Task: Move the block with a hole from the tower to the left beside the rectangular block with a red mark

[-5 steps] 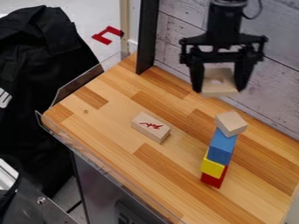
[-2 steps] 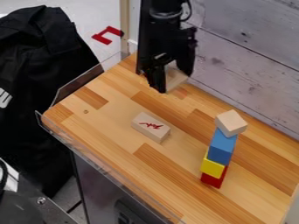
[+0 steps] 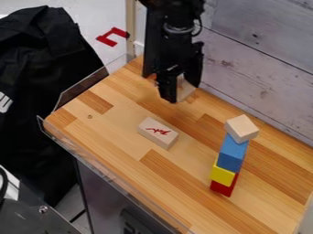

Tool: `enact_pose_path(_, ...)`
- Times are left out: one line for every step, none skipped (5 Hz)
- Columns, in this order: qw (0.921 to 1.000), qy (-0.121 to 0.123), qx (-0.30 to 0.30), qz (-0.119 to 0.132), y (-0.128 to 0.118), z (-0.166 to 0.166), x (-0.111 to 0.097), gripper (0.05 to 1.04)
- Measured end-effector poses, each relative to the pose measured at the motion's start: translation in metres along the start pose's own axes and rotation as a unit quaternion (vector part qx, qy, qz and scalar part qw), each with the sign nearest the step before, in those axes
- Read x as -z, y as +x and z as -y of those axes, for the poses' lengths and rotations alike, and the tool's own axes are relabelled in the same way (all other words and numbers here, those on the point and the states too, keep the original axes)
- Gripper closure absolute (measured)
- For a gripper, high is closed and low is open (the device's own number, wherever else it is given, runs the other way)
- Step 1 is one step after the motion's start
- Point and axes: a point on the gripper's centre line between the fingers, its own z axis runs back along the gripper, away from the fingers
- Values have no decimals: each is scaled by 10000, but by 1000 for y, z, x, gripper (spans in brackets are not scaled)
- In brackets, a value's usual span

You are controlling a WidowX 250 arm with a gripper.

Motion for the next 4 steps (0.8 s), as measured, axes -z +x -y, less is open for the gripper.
enact_pose_path(9999,90,21,56,0,6,13,221)
enact_pose_path(9999,78,-77,47,1,8,18,221)
enact_pose_path(9993,53,-358,-5,3,5,26,221)
enact_pose_path(9976,143,-644,-191,3,-2,45,221)
